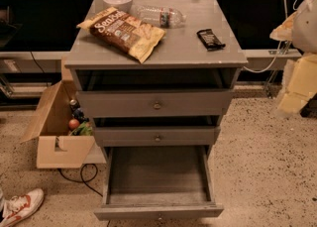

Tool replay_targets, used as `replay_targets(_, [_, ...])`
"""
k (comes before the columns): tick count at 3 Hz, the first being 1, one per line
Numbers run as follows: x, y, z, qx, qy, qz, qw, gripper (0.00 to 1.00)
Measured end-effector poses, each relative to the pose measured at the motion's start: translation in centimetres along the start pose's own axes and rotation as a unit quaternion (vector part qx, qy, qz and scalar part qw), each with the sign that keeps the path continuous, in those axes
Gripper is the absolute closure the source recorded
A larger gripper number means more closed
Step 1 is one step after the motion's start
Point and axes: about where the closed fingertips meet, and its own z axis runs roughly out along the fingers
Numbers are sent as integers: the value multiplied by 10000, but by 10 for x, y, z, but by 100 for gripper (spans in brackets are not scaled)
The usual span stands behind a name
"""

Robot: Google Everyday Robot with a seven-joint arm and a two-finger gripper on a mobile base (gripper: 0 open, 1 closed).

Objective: Place rxbar chocolate into bottom drawer

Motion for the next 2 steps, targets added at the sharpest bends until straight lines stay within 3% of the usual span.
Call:
replay_targets(1, [0,-5,2,12,-43,35,10000,0])
replay_targets(2, [-3,-42,18,75,-379,305,9988,0])
